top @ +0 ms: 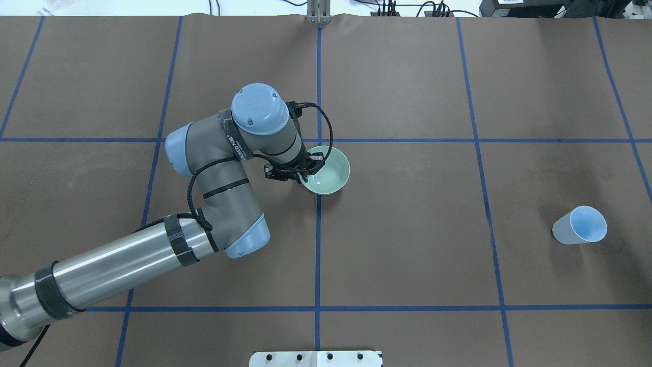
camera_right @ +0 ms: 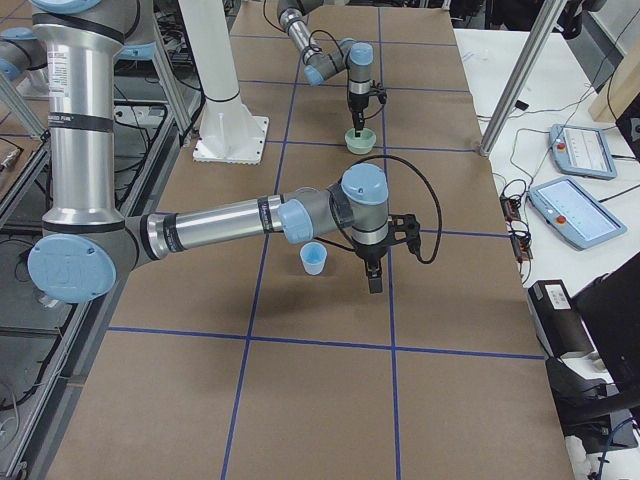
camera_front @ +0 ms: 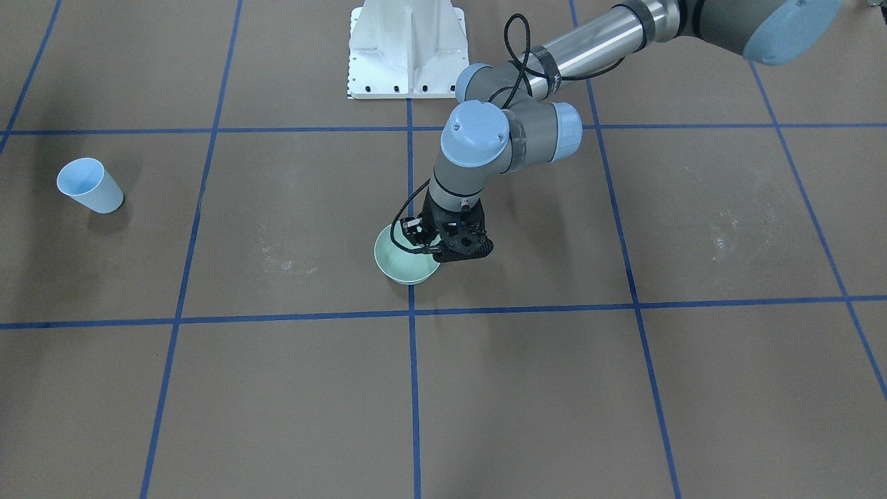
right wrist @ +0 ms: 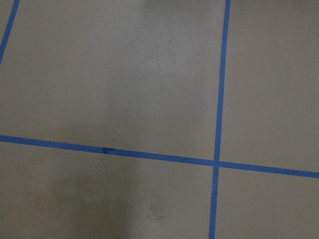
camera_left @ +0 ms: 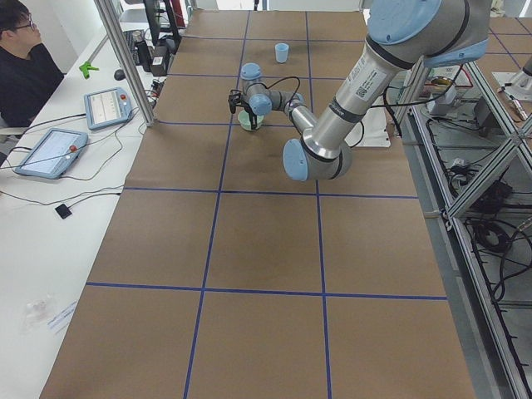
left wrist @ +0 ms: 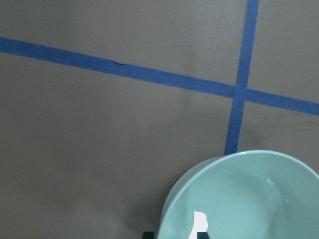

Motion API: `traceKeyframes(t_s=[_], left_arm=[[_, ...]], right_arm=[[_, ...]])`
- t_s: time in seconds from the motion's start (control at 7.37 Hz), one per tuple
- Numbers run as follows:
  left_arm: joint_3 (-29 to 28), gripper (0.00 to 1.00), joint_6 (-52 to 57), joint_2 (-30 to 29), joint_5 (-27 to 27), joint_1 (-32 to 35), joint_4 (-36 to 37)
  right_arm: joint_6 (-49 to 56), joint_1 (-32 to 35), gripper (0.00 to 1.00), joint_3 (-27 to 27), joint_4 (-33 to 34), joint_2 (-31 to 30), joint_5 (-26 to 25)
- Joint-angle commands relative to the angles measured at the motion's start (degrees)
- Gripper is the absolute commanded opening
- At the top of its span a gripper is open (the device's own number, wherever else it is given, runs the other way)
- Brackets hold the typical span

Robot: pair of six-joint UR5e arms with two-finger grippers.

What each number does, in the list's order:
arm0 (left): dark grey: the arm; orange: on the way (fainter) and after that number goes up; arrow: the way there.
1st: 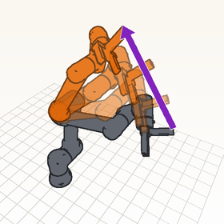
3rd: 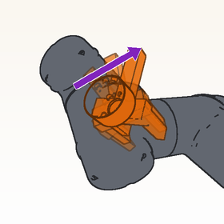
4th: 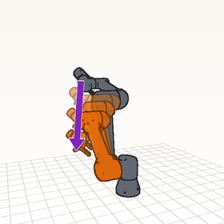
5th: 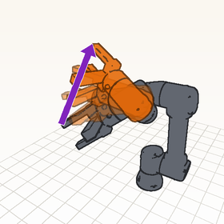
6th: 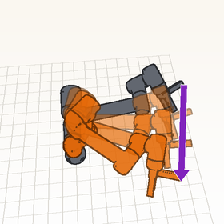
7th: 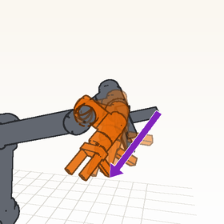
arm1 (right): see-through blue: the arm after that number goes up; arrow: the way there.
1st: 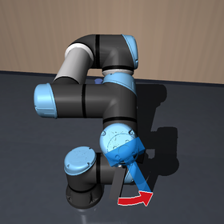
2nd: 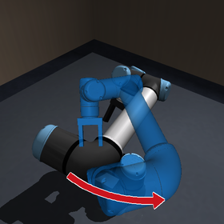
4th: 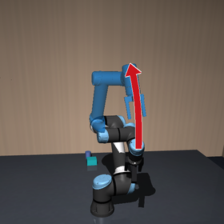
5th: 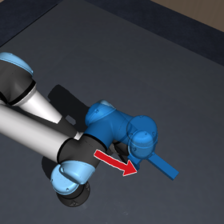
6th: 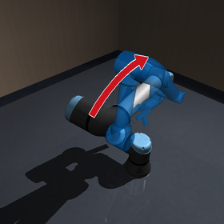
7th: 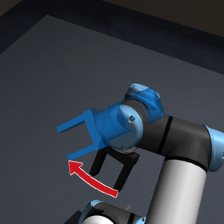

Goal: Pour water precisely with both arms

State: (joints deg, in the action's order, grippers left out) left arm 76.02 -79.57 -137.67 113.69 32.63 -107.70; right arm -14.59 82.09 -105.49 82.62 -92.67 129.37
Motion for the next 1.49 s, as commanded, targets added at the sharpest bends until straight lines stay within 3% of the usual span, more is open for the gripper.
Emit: traceKeyframes(t_s=[0.0, 0.27, 0.54, 0.95, 1.36], left_arm=[[1.05, 0.00, 0.03, -0.14, 2.40, 1.90, 0.73], [5.95, 0.00, 0.72, 0.38, 9.77, 8.03, 6.76], [13.85, 0.00, 9.56, 3.78, 12.34, 12.35, 16.33], [27.47, 0.00, 26.77, 23.69, 18.13, 21.49, 19.90], [29.89, 0.00, 39.46, 38.75, 18.24, 25.64, 16.32]], right_arm=[[0.00, 0.00, 0.99, 0.11, 0.00, 0.03, 0.09], [-0.35, 0.00, 0.99, -0.24, -0.09, -0.32, 0.79], [-0.70, 0.00, 0.99, -0.15, -0.09, -1.46, 1.06], [-1.05, 0.00, 0.99, 0.20, -0.09, -2.08, 0.53], [-1.06, -0.09, 0.99, 1.16, -0.53, -2.17, 0.62]])
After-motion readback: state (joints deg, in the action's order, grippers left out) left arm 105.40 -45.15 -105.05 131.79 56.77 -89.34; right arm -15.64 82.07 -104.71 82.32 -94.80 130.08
